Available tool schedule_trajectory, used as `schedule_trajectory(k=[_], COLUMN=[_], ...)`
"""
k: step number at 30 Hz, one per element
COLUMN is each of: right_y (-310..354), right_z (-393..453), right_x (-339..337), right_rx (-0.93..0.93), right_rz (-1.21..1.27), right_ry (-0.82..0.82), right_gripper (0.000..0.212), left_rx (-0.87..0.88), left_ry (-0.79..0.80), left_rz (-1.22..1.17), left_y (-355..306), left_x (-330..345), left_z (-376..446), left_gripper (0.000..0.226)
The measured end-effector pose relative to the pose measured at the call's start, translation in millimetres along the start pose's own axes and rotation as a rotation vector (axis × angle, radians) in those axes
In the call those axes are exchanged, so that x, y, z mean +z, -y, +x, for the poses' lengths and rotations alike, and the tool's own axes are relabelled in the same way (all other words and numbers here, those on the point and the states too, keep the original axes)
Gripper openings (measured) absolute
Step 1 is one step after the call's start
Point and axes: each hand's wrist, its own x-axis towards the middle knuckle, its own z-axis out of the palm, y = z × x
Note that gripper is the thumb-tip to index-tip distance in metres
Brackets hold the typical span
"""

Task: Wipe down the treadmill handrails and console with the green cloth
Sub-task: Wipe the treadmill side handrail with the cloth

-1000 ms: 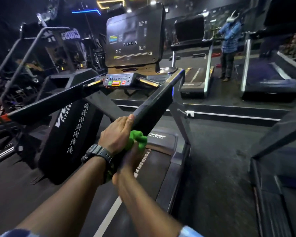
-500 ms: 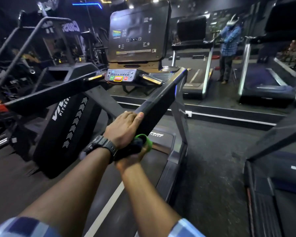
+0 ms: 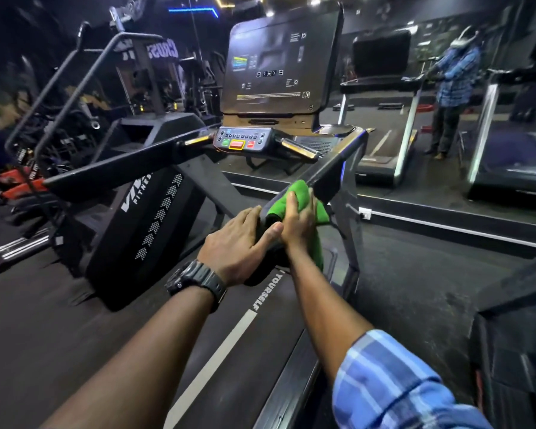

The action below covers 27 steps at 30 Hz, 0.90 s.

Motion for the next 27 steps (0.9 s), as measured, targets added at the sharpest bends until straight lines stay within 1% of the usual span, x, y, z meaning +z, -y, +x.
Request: schedule_trajectory(k=[1, 2, 4, 5, 6, 8, 10, 11, 13, 14, 16, 17, 19, 21, 22, 23, 24, 26, 27], right_y=[7.6, 12.8, 23.0, 25.8, 21.7, 10.6, 2.9, 2.9, 12.4, 19.5, 31.0, 34.4, 29.7, 18.7, 14.1, 12.0, 11.4, 14.9, 19.2], right_z=[0.7, -0.6, -15.5, -26.4, -35.4, -32.1, 2.4, 23.2, 55.3, 63.2, 62.3, 56.6, 45.3, 50.3, 61.4, 77.0, 93.8, 124.9, 136.0], right_x=[0.5, 1.7, 4.0, 0.4, -4.8, -24.0, -41.9, -47.2, -45.2, -39.6, -24.4, -23.0, -31.2, -49.7, -55.5, -58.4, -59.1, -55.2, -50.1], right_rx=[-0.098, -0.2, -0.436, -0.537, -0.624, -0.74, -0.807, -0.773, -0.622, -0.554, -0.51, -0.526, -0.593, -0.689, -0.739, -0.767, -0.748, -0.6, -0.522], right_rz=[-0.09, -0.178, -0.318, -0.388, -0.444, -0.506, -0.561, -0.6, -0.703, -0.78, -0.877, -0.89, -0.835, -0.775, -0.794, -0.849, -0.91, -1.012, -1.052], right_ry=[-0.015, 0.019, 0.112, 0.176, 0.234, 0.394, 0.509, 0.533, 0.528, 0.507, 0.501, 0.524, 0.597, 0.662, 0.666, 0.642, 0.599, 0.485, 0.443], right_gripper=[0.075, 0.072, 0.059, 0.055, 0.057, 0.065, 0.068, 0.07, 0.069, 0.064, 0.055, 0.054, 0.058, 0.071, 0.077, 0.079, 0.074, 0.058, 0.054], left_rx=[-0.007, -0.007, -0.014, -0.024, -0.034, -0.019, 0.018, 0.029, 0.019, 0.008, -0.036, -0.061, -0.095, -0.09, -0.087, -0.092, -0.098, -0.101, -0.095], left_ry=[-0.01, -0.029, -0.081, -0.105, -0.126, -0.167, -0.165, -0.136, -0.056, -0.026, -0.004, -0.019, -0.076, -0.128, -0.138, -0.138, -0.137, -0.127, -0.12], left_rz=[-0.016, -0.031, -0.039, -0.031, -0.019, 0.019, 0.107, 0.175, 0.294, 0.322, 0.303, 0.273, 0.238, 0.253, 0.266, 0.276, 0.287, 0.28, 0.266], left_y=[0.3, -0.5, -1.6, -2.9, -4.0, -5.0, -6.5, -8.1, -13.1, -16.3, -24.1, -28.4, -34.0, -37.3, -37.8, -37.3, -37.2, -38.4, -39.3], left_x=[1.0, 1.6, 3.4, 4.0, 5.1, 7.2, 7.3, 6.5, 4.7, 5.4, 8.4, 9.8, 13.3, 15.3, 15.6, 16.0, 16.2, 18.3, 19.6], left_z=[-0.2, -1.1, -4.2, -5.1, -5.6, -5.5, -6.5, -6.0, -4.0, -1.0, 6.8, 11.3, 16.3, 18.7, 19.7, 21.6, 23.3, 27.8, 31.5], left_gripper=[0.087, 0.092, 0.101, 0.106, 0.109, 0.105, 0.094, 0.093, 0.092, 0.09, 0.083, 0.078, 0.07, 0.068, 0.07, 0.072, 0.076, 0.08, 0.079])
